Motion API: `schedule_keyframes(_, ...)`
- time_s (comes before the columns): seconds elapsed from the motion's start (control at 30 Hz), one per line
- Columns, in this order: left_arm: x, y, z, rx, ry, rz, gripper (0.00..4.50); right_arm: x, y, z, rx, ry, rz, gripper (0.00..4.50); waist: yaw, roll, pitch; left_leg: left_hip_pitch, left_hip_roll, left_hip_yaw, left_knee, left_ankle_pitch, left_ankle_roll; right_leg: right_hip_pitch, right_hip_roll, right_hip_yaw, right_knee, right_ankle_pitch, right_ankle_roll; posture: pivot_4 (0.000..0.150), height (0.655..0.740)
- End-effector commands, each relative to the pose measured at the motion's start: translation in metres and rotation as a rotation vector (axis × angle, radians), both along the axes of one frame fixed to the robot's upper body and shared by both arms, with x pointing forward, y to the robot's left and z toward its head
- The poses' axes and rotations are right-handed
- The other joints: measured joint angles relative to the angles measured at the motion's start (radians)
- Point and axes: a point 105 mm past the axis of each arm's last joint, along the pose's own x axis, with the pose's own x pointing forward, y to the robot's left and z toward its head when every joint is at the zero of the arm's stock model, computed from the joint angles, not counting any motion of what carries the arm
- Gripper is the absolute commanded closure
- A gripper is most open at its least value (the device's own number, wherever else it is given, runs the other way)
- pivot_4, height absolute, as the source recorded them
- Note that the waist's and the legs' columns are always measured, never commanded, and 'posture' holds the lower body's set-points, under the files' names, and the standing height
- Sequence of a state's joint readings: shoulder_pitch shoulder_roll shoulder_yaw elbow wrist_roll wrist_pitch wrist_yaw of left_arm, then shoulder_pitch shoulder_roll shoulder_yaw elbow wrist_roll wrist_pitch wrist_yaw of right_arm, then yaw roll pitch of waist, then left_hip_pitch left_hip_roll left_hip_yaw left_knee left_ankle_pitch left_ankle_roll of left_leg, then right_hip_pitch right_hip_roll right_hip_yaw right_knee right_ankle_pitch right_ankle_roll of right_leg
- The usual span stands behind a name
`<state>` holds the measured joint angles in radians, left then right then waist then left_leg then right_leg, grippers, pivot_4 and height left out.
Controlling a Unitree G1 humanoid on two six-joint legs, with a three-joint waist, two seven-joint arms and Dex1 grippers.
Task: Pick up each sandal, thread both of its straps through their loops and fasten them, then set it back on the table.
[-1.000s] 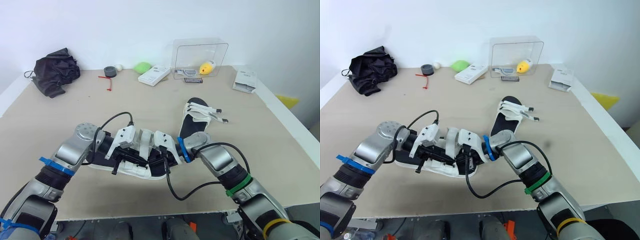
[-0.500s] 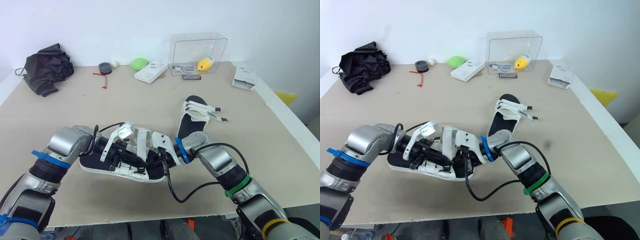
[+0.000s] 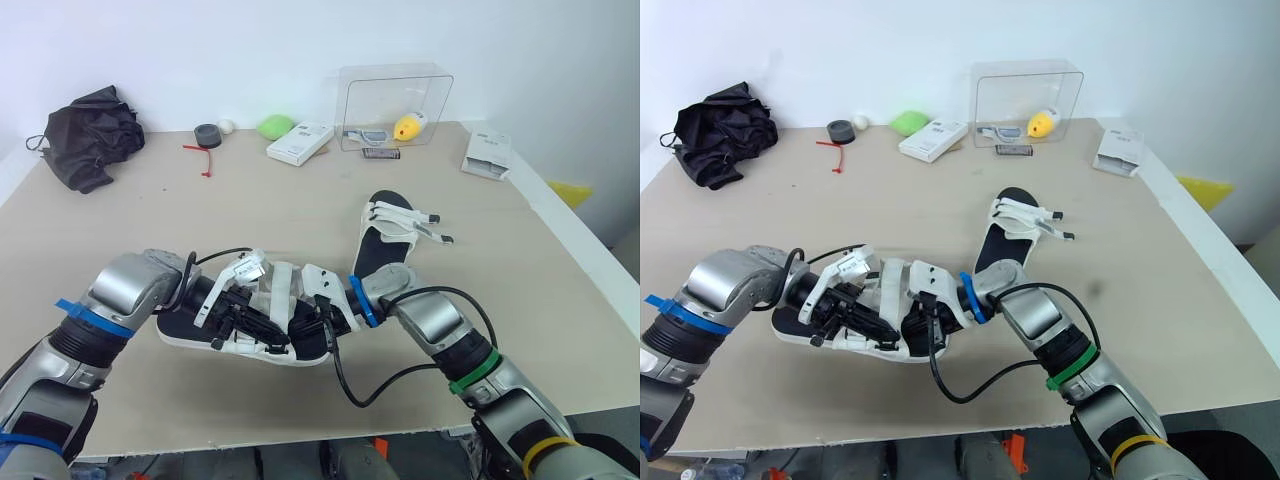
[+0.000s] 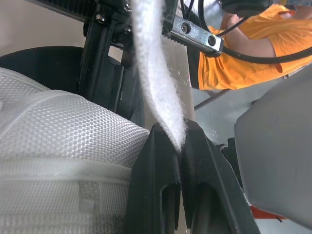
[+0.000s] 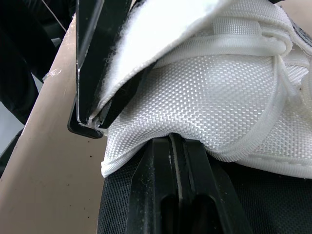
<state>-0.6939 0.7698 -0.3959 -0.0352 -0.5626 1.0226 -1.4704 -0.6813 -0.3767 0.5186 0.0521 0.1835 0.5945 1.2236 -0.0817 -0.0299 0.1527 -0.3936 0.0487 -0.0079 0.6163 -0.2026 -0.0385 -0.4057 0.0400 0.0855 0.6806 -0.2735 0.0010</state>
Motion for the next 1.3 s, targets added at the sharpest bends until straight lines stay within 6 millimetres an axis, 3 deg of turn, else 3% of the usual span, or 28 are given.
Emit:
schedule_keyframes(0.03,-0.009,0.011,-0.021,0.089,-0.057,-0.066,4.35,0.002,-0.011,-0.027,-0.102,0.050,-0.058,4.50,0.000,0.000,0.000,0.000,0.000,0.000,0.000,0.000,0.000,0.000,0.000,0.000,0.000,0.000,0.000,0.150,0.7400)
schedule_keyframes(0.23,-0.015,0.012,-0.033,0.110,-0.194,-0.158,4.35,0.002,-0.011,-0.027,-0.101,0.052,-0.060,4.50,-0.001,0.000,0.000,0.001,0.003,0.001,0.000,-0.002,0.001,0.000,0.003,0.001,0.000,-0.001,-0.003,0.150,0.7400)
schedule_keyframes(0.5,-0.005,-0.001,-0.026,0.016,-0.308,-0.117,4.35,0.001,-0.011,-0.027,-0.103,0.051,-0.055,4.50,0.002,0.001,-0.001,0.002,0.003,0.001,0.000,-0.003,0.001,0.002,0.003,0.003,0.000,-0.001,-0.002,0.150,0.7400)
schedule_keyframes(0.6,-0.006,-0.001,-0.020,-0.016,-0.295,-0.105,3.55,0.001,-0.012,-0.027,-0.105,0.050,-0.054,4.50,0.004,0.001,-0.001,0.002,0.002,0.001,0.002,-0.003,0.001,0.002,0.003,0.004,0.000,-0.001,-0.002,0.150,0.7400)
schedule_keyframes(0.8,-0.012,0.001,-0.004,-0.045,-0.259,-0.091,0.92,0.001,-0.012,-0.027,-0.106,0.050,-0.052,4.50,0.004,0.000,0.000,0.002,0.001,0.002,0.003,-0.002,0.002,0.003,0.004,0.009,0.000,-0.002,-0.003,0.150,0.7400)
schedule_keyframes(0.97,-0.019,0.012,0.007,-0.012,-0.251,-0.115,0.92,0.001,-0.012,-0.027,-0.106,0.050,-0.048,4.50,0.003,0.000,0.000,0.002,0.001,0.004,0.004,-0.002,0.002,0.002,0.005,0.012,0.000,-0.002,-0.003,0.150,0.7400)
schedule_keyframes(1.1,-0.023,0.018,0.030,-0.015,-0.257,-0.120,0.92,0.000,-0.011,-0.027,-0.107,0.052,-0.043,4.50,0.002,-0.001,0.001,0.001,0.002,0.005,0.002,-0.003,0.001,0.000,0.006,0.013,0.000,0.000,0.001,0.150,0.7400)
schedule_keyframes(1.3,-0.008,0.018,0.067,-0.117,-0.268,0.003,0.92,0.000,-0.010,-0.027,-0.107,0.054,-0.035,4.50,0.002,-0.004,0.004,0.000,0.002,0.004,0.002,-0.003,0.001,-0.001,0.007,0.012,0.000,0.000,0.000,0.150,0.7400)
